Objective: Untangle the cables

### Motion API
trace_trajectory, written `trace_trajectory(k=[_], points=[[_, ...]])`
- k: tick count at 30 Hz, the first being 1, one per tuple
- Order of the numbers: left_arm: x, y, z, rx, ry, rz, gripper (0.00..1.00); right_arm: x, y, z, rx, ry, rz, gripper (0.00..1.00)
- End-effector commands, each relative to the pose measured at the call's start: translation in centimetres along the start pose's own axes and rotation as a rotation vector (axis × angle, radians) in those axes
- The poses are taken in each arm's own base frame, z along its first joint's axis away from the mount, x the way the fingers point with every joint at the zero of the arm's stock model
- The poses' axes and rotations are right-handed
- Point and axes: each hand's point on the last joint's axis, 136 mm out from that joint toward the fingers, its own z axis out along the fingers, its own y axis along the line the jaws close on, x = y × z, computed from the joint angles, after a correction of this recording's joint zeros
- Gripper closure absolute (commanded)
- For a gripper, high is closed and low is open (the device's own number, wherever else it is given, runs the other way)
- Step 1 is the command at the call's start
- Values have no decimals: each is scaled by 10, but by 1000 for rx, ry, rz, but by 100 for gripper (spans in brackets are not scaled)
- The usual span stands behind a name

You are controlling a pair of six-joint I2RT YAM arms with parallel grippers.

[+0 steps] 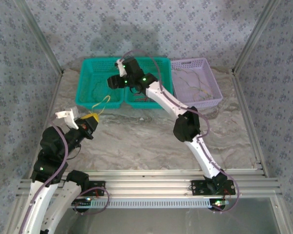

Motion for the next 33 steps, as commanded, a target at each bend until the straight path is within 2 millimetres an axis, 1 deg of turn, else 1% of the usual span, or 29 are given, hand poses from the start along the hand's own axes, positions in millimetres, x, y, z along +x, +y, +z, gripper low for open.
trace_trajectory(k=[1,5,8,10,12,15,17,18,19,21,24,27,30,31,32,33], points=[[-4,-9,6,51,-14,-27,100,-62,18,-72,-51,-147,-9,34],[-3,-8,16,58,-6,-52,100,-68,19,-116,-43,-191,-32,32],[-4,-11,27,82,4,-69,100,-66,16,-148,2,-219,-58,31],[-7,-15,34,104,5,-86,100,-63,17,-168,6,-237,-71,31],[-11,-18,42,123,2,-101,100,-58,23,-189,-1,-264,-86,30],[-14,-24,54,146,6,-118,100,-47,29,-216,-8,-282,-110,28],[-14,-27,61,153,14,-119,100,-39,26,-229,15,-290,-121,28],[-14,-29,64,157,17,-117,100,-37,26,-240,22,-301,-126,27],[-13,-31,68,161,23,-115,100,-33,23,-244,29,-304,-127,27],[-12,-38,75,176,34,-108,100,-27,16,-260,47,-319,-111,25],[-11,-49,85,194,39,-95,100,-15,2,-272,41,-332,-44,22],[-15,-62,95,227,32,-100,100,-4,1,-281,-20,-343,13,21],[-20,-77,105,261,22,-115,100,10,15,-284,-101,-342,5,20],[-22,-81,109,271,21,-123,100,10,21,-288,-121,-352,-10,20],[-24,-86,112,286,15,-131,100,26,20,-281,-124,-326,-15,19],[-26,-92,116,301,11,-140,100,32,23,-281,-132,-328,-33,19]])
